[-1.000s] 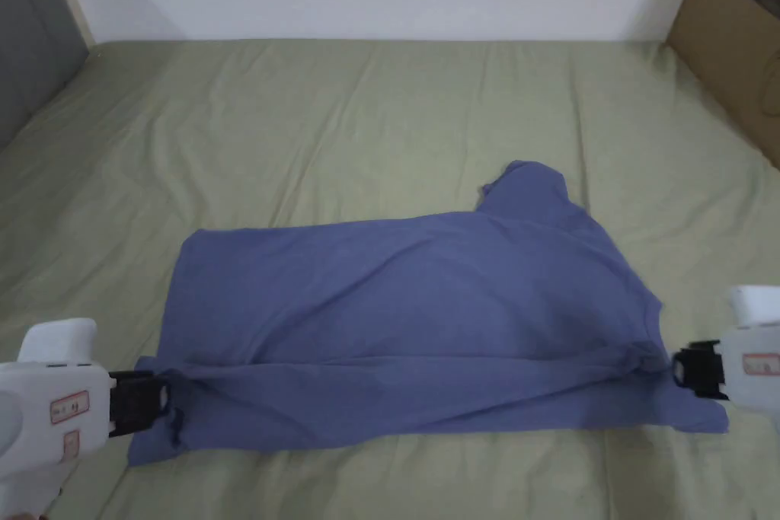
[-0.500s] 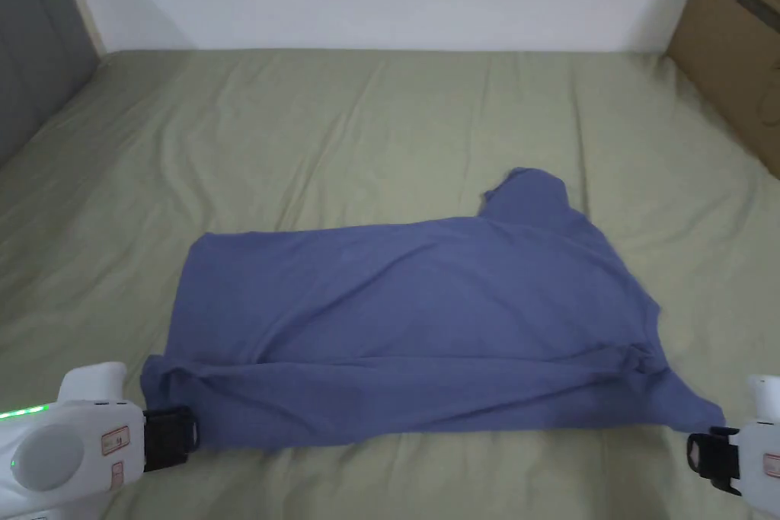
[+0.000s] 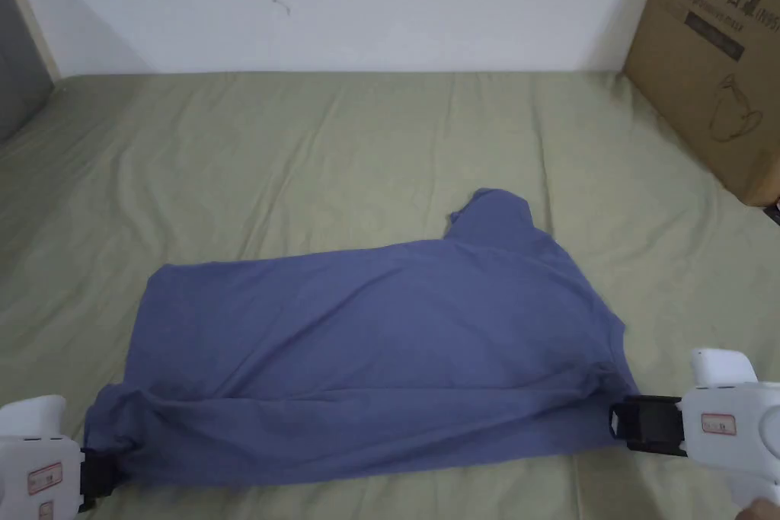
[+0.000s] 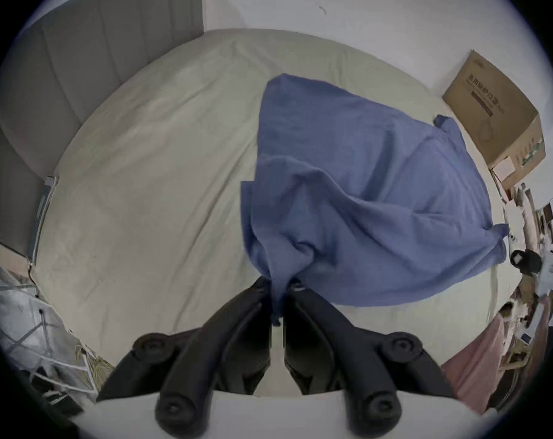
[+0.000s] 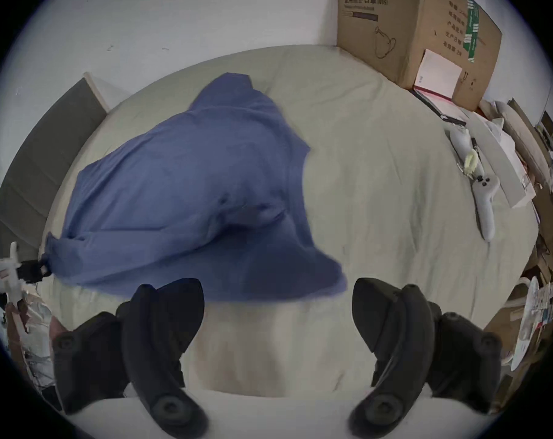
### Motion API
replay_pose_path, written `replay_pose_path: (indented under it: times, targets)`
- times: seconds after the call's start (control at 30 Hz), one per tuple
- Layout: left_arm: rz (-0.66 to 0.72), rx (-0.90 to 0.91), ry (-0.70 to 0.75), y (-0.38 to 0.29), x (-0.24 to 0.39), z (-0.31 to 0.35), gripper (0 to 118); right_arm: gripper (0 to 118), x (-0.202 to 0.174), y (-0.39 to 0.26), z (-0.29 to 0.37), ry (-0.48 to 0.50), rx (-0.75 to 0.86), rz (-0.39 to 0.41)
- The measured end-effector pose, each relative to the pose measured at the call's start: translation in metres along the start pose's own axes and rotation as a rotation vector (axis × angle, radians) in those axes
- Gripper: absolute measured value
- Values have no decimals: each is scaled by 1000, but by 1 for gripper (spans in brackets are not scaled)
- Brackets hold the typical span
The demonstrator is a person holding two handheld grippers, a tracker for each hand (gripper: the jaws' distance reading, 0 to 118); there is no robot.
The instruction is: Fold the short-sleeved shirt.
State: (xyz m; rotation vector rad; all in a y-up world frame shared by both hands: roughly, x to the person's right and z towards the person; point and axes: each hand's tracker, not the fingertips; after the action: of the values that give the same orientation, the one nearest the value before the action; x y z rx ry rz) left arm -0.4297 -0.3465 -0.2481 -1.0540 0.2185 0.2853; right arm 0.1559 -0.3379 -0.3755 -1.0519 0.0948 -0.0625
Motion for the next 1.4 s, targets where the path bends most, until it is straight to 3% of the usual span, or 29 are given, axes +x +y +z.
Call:
replay_pose_path:
  times: [0.1, 0.17, 0.23, 0.33, 0.53, 0.7, 0.87, 0.9, 0.93, 1.0, 1.1, 1.2, 1.23, 1.27, 1.3, 1.33, 1.37, 1.4]
  targets:
    - [-6, -5, 0, 1, -3, -3, 5, 91, 7, 6, -36, -4, -101, -42]
    - [-10, -10, 1, -1, 0, -3, 5, 47, 4, -1, -41, 40, -104, -38]
    - [-11, -15, 10, -1, 2, -5, 5, 16, -5, -3, -30, 53, -76, -26]
    - [-37, -18, 21, 0, 4, -2, 5, 12, -18, -1, -14, 0, -40, 56]
    - [-70, 11, 14, 5, -3, 26, 5, 12, 1, 6, 38, 81, 27, -59]
    - [-141, 3, 42, -8, -8, 49, 5, 12, 18, -21, 67, 85, 8, -39]
    - [-177, -79, 60, -41, -17, 34, 6, 14, 23, -77, 44, 90, -90, -48]
    - [-166, -87, 54, -45, -18, 29, 22, 26, 23, -84, 39, 85, -110, -55]
    - [-141, -87, 39, -49, -19, 25, 44, 45, 20, -89, 34, 54, -133, -62]
    - [-134, -100, 56, -53, -18, 24, 105, 86, 18, -93, 33, 14, -131, -45]
    - [-109, -34, 39, -46, -15, 46, 109, 87, 18, -85, 47, 35, -107, -61]
    - [-52, 46, -12, -27, -8, 70, 106, 86, 9, -61, 65, 9, -21, -13]
    - [-40, 75, -40, -19, -8, 73, 97, 83, 4, -51, 70, 16, 9, 17]
    - [-24, 104, -41, -12, -5, 77, 78, 73, -2, -42, 75, 18, 45, 39]
    - [-32, 114, -34, -7, -1, 76, 33, 44, -7, -35, 77, 12, 75, 47]
    - [-54, 122, -29, -2, 4, 72, 3, 17, -13, -26, 75, 6, 99, 46]
    - [-71, 133, -13, 1, 8, 66, 2, 3, -16, -22, 71, 16, 105, 35]
    - [-96, 123, -6, 5, 12, 61, 1, 2, -19, -18, 67, 34, 98, 17]
